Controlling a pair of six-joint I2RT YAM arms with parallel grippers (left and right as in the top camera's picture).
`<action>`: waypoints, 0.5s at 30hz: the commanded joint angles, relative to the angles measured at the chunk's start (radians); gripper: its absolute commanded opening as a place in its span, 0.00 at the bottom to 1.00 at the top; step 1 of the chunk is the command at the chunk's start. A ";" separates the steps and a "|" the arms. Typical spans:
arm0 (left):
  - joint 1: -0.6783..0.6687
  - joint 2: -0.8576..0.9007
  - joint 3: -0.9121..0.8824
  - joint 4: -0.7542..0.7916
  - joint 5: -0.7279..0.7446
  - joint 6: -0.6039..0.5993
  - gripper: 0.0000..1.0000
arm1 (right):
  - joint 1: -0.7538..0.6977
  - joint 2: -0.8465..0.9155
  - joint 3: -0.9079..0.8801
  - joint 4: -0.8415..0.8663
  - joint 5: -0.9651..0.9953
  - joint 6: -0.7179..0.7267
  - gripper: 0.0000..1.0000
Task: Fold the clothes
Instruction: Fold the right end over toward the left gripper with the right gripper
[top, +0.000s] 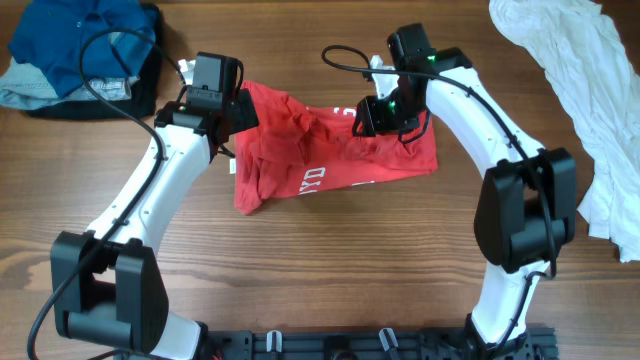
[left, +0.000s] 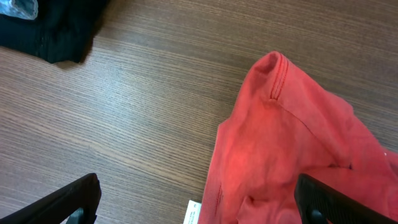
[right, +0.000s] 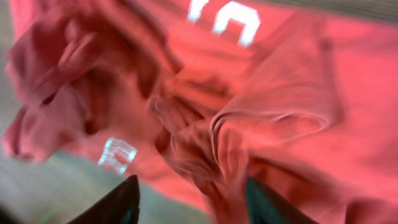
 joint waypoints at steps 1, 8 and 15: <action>0.007 0.009 0.010 0.000 -0.017 0.005 1.00 | 0.007 -0.113 0.031 -0.033 -0.053 -0.034 0.63; 0.007 0.009 0.010 0.000 -0.016 0.005 1.00 | 0.008 -0.135 -0.002 -0.053 0.190 0.003 0.77; 0.007 0.009 0.010 0.000 -0.016 0.005 1.00 | 0.009 -0.107 -0.155 0.100 0.216 0.033 0.71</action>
